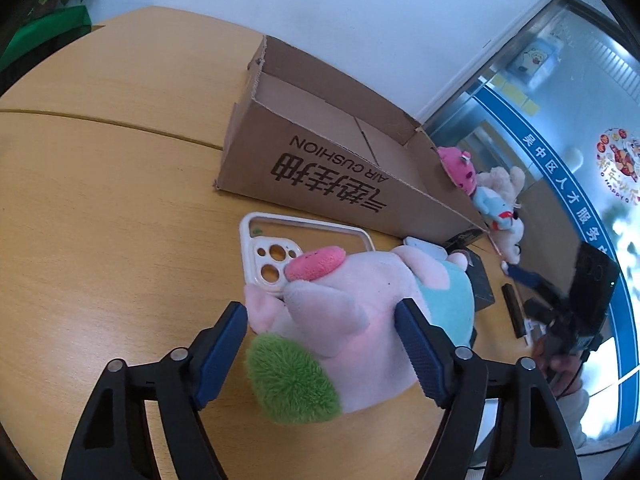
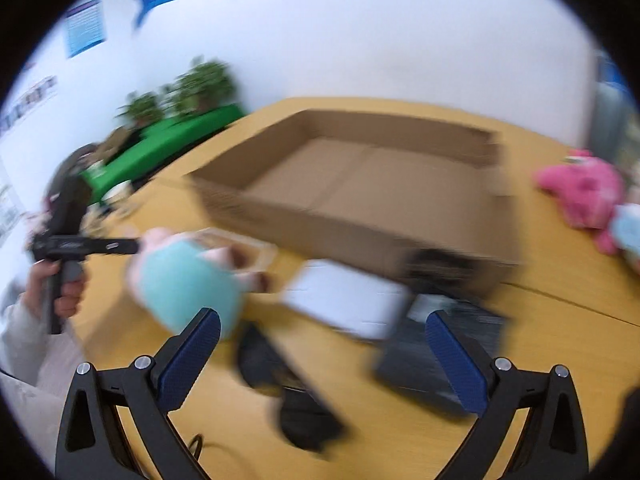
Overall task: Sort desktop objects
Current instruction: 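Grasp the pink-and-teal plush pig with the left gripper, then carry the plush pig over the cardboard box and open the left gripper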
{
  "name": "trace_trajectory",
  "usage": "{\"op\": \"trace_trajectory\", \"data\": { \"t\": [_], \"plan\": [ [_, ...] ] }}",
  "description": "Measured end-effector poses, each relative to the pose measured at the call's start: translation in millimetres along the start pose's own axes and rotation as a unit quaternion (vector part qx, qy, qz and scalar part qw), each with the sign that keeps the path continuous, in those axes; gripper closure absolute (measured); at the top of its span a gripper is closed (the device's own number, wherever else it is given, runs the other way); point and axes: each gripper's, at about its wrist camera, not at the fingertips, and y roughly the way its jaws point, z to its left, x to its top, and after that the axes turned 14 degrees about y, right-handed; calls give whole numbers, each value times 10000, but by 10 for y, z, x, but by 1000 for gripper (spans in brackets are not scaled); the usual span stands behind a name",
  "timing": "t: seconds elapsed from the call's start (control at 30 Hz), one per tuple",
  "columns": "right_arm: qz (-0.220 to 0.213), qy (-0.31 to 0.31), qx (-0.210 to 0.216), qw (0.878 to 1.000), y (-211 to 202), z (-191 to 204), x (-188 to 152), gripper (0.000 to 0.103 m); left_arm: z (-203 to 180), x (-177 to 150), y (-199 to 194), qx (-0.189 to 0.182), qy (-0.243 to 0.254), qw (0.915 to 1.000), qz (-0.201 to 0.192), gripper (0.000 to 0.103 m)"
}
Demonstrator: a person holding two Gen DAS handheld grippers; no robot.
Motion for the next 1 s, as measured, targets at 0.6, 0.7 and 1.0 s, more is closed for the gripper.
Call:
{"op": "trace_trajectory", "data": {
  "t": [0.6, 0.7, 1.0],
  "plan": [
    [614, -233, 698, 9954, 759, 929, -61, 18, -529, 451, -165, -213, 719, 9972, -34, 56],
    [112, -162, 713, 9973, 424, 854, 166, 18, -720, 810, -320, -180, 1160, 9921, -452, 56],
    [-978, -459, 355, 9935, 167, 781, 1254, 18, -831, 2053, -339, 122, 1747, 9753, -1346, 56]
  ]
}}
